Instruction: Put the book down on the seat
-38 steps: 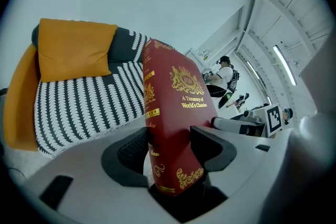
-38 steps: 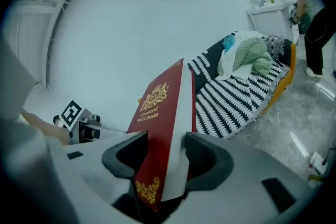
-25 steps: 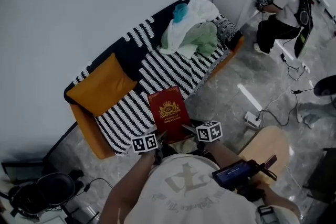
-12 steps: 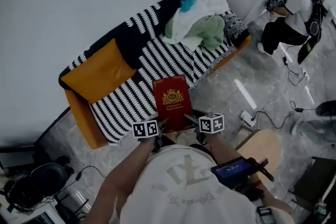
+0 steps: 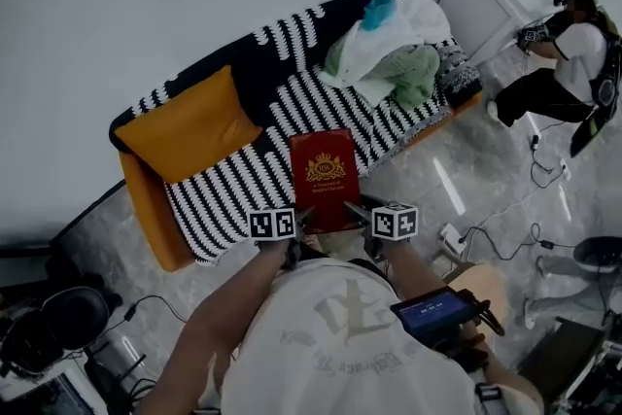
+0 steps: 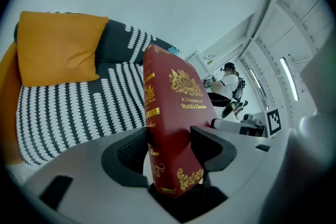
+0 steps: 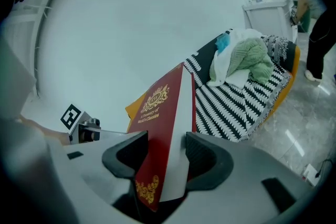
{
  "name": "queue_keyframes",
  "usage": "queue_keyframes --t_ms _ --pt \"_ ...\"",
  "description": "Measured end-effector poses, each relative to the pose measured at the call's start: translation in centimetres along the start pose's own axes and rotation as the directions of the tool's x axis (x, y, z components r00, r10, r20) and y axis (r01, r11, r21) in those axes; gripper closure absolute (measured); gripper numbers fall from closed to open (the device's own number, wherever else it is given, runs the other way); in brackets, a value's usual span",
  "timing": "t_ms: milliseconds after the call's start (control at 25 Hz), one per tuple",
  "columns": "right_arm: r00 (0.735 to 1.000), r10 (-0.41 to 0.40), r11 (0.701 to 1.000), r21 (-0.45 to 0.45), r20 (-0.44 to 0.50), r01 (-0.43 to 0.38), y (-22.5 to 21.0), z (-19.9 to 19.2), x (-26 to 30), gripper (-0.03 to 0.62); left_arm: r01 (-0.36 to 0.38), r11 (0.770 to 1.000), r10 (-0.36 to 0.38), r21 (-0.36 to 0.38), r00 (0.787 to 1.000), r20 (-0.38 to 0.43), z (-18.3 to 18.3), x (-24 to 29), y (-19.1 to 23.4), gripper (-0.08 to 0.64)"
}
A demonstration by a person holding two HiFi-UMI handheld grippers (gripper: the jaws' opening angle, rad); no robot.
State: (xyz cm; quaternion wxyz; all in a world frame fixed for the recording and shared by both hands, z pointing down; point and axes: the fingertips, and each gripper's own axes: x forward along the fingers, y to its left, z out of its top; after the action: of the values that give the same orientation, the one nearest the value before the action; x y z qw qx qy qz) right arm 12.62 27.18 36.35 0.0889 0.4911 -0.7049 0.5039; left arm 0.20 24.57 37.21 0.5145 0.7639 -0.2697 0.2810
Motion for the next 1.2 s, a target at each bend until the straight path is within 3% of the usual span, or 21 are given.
queue_keyframes --t_ms 400,600,920,1200 --pt "0.997 0.02 0.998 -0.051 -0.08 -0.025 1.9 3.5 6.2 0.356 -0.017 0.997 0.022 -0.076 0.998 0.06 4.2 -1.3 4.9 0.301" --pt "0.987 0.073 0.995 -0.058 -0.143 -0.082 4.0 4.4 9.3 0.356 -0.04 0.99 0.052 -0.137 0.995 0.083 5.3 -2.6 7.4 0.301" --pt "0.955 0.114 0.987 -0.08 -0.275 -0.141 4.3 4.3 13.7 0.356 -0.083 0.962 0.112 -0.26 0.989 0.099 5.2 -2.6 10.8 0.302" --pt "0.921 0.113 0.982 -0.101 -0.372 -0.161 2.0 5.6 17.4 0.356 -0.096 0.931 0.133 -0.353 0.988 0.081 6.3 0.3 13.3 0.302"
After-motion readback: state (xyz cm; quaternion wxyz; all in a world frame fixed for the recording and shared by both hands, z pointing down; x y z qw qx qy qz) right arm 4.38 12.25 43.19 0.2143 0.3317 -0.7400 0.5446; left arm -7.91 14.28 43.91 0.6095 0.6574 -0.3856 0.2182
